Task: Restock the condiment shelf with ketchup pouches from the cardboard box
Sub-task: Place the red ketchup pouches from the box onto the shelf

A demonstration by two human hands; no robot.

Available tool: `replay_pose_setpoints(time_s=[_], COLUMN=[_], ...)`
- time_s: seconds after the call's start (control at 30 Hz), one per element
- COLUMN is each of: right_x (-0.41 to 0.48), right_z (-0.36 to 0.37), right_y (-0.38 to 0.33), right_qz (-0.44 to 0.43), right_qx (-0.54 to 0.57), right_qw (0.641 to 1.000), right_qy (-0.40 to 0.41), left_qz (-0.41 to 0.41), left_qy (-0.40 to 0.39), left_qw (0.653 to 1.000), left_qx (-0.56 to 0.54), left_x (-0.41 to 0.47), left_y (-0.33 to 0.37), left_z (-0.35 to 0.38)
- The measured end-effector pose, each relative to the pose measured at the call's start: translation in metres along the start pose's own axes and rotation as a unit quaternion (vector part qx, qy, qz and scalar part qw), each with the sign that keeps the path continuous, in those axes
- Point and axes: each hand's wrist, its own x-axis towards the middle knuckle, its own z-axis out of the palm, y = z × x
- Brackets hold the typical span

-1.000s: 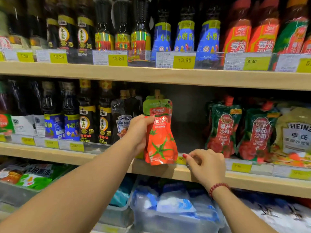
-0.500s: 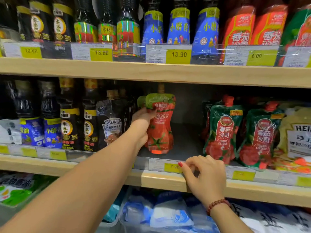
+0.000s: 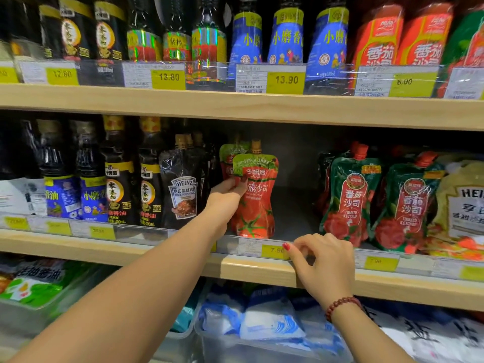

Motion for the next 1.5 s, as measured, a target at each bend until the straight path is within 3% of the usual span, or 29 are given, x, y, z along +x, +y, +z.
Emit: replay_pose_setpoints(time_s=[0.1,0.17,0.3,0.4,0.5,0.63,0.83,0.97,1.1,1.3,1.5], right_x=[0.000,0.005,0.033,0.062,0.083,0.099,0.110,0.123,0.140,0.161,0.169], right_z=[-0.004,-0.010,-0.026,-0.021,-0.005,0.022,0.030,0.029,0.049,0.070,0.083], right_y=[-0.004,-0.007,-0.015,-0.036,-0.057,-0.064,-0.066,-0.052,-0.045,-0.039,-0.025], right_qz=[0.011,0.027,0.077,0.117,0.192,0.241,0.253,0.302,0.272,0.247,0.247], right_qx=[0.004,0.000,0.047,0.130,0.144,0.203,0.148,0.175,0.174,0.143,0.121], right_qw=[1.000,0.997,0.971,0.962,0.945,0.910,0.894,0.876,0.912,0.927,0.934], right_qy=[-0.021,-0.068,-0.221,-0.208,-0.222,-0.271,-0.339,-0.333,-0.254,-0.242,-0.228], left_qz=[0.034,0.077,0.141,0.199,0.235,0.233,0.249,0.276,0.323,0.341,0.345], left_qy=[0.002,0.016,0.028,0.035,0.062,0.071,0.089,0.092,0.105,0.110,0.121], left_qw=[0.995,0.974,0.873,0.796,0.757,0.750,0.740,0.738,0.718,0.704,0.719], left_qx=[0.090,0.213,0.466,0.570,0.607,0.615,0.619,0.609,0.608,0.613,0.591], left_x=[-0.007,-0.011,-0.027,-0.041,-0.046,-0.046,-0.042,-0.040,-0.042,-0.041,-0.042], left_y=[0.003,0.001,-0.013,-0.028,-0.034,-0.039,-0.045,-0.048,-0.047,-0.049,-0.054], left_z=[-0.008,-0.016,-0.032,-0.036,-0.037,-0.036,-0.035,-0.037,-0.037,-0.036,-0.037])
